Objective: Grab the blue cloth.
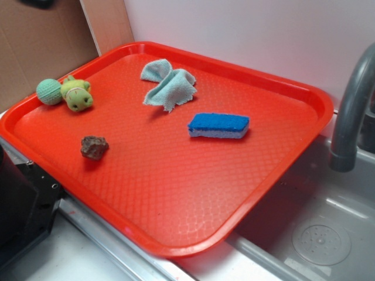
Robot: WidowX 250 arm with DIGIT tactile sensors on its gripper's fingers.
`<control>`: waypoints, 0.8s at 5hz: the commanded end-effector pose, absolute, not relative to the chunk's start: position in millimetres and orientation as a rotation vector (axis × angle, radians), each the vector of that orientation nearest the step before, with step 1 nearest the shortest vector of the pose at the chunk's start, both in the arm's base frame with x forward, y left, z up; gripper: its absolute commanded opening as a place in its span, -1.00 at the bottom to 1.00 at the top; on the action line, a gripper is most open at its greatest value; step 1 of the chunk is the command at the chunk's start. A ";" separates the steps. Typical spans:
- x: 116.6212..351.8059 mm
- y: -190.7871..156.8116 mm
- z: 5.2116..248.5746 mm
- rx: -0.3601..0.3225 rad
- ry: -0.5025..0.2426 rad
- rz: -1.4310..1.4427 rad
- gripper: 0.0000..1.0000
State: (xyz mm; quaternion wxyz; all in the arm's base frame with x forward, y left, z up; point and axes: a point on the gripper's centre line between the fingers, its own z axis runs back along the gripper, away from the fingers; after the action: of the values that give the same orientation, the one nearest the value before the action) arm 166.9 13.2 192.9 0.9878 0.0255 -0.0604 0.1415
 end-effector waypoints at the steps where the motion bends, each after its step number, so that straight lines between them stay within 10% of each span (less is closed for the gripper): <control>1: 205.3 39.4 165.5 0.059 -0.081 0.530 1.00; 3: 205.3 39.4 165.5 0.059 -0.081 0.530 1.00; 4: 232.1 42.7 138.4 0.168 -0.158 0.635 1.00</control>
State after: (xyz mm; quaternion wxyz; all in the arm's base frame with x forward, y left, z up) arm 232.1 38.6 130.0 0.9431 0.0897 -0.0552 0.3154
